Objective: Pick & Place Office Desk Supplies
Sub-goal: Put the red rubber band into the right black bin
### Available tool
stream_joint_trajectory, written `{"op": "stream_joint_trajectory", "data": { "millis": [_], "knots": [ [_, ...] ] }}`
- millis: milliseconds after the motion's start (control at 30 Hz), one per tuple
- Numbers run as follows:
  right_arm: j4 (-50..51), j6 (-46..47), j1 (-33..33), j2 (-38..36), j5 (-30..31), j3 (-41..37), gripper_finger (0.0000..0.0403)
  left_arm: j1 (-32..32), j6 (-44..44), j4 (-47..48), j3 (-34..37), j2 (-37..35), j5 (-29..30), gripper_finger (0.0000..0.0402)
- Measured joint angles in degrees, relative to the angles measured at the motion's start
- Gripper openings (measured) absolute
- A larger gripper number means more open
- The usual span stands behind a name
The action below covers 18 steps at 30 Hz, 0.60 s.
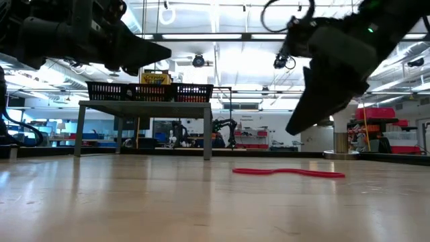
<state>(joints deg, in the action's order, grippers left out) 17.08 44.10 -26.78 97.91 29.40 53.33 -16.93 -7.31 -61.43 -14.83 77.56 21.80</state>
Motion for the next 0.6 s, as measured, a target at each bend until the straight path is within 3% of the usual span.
{"op": "stream_joint_trajectory", "data": {
  "millis": [100,300,433,600],
  "knots": [
    [1.42,-0.41,2.28,1.6,-5.63,0.94,0.0148,0.0,0.02,0.26,0.0,0.0,-0.02,0.0016],
    [1.95,-0.44,5.1,4.17,-10.1,1.04,0.0228,0.0,0.02,0.63,-0.04,0.0,0.0,0.0017],
    [1.73,-1.52,5.94,5.36,-11.04,1.06,0.0232,0.02,0.02,0.74,-0.04,0.02,0.1,0.0017],
    [0.6,-3.14,6.39,7.46,-11.58,1.24,0.0189,0.02,0.02,0.83,-0.07,0.02,0.15,0.0017]
  ]
}}
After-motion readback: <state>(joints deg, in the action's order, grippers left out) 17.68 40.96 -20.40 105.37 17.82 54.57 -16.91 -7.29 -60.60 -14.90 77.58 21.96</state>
